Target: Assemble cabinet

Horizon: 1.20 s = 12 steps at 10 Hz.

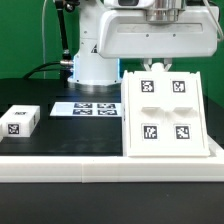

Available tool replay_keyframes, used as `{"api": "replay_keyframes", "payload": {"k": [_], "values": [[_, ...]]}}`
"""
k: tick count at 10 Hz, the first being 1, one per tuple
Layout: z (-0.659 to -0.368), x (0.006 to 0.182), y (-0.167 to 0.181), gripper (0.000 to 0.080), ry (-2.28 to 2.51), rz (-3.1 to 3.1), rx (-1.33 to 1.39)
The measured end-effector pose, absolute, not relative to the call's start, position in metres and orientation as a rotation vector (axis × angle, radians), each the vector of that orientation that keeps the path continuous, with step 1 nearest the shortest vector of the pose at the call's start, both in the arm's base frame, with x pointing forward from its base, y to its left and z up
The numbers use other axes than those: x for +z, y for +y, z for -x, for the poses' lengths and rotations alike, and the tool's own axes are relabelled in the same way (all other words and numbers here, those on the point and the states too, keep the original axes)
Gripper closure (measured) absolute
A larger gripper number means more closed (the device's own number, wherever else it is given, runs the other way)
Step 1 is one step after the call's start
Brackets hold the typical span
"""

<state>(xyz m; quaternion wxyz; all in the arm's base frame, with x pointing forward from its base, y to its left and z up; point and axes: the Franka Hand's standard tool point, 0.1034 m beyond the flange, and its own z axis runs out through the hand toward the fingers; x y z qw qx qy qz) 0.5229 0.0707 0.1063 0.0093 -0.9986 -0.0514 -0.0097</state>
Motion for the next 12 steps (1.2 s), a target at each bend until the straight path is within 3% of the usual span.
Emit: {"api": "replay_keyframes", "payload": {"k": [7,12], "values": [[-0.537,0.122,0.067,0.0798,-0.147,3.113,0.089],[-0.521,0.109,0.073,0.0798,-0.132,3.116,0.148]]}}
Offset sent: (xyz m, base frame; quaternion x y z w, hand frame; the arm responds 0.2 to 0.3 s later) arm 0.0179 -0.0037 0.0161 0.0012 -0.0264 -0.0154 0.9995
